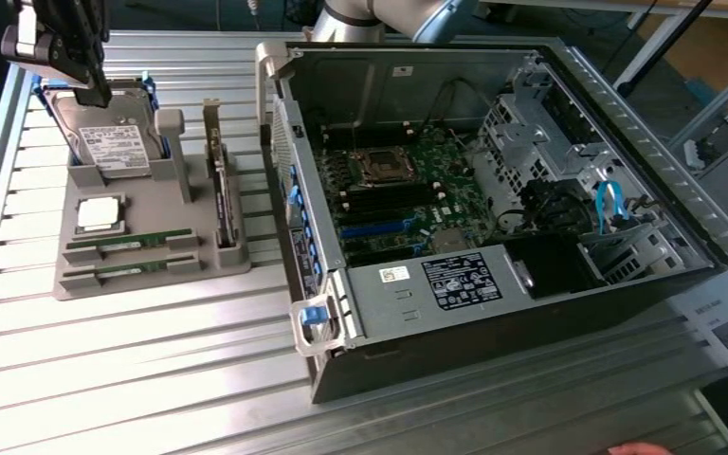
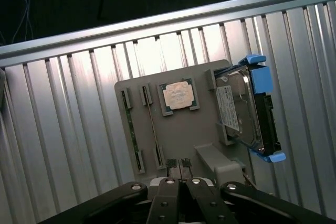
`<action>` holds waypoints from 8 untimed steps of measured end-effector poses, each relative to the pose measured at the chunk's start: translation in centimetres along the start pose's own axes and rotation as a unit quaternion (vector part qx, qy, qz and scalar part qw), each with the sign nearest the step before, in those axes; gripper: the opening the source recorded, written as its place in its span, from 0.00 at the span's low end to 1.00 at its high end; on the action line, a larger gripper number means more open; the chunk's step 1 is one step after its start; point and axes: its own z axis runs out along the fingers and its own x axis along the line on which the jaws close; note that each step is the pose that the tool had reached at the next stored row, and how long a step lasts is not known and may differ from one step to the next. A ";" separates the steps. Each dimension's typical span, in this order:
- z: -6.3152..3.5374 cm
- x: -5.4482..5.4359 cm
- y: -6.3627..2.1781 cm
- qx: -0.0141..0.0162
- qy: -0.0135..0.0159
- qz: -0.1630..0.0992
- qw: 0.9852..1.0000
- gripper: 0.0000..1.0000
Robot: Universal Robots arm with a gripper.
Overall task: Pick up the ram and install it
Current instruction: 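Pick up the ram and move it above insertion slot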
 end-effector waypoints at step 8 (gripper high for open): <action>0.00 0.1 -0.02 0.000 0.000 0.000 1.000 0.23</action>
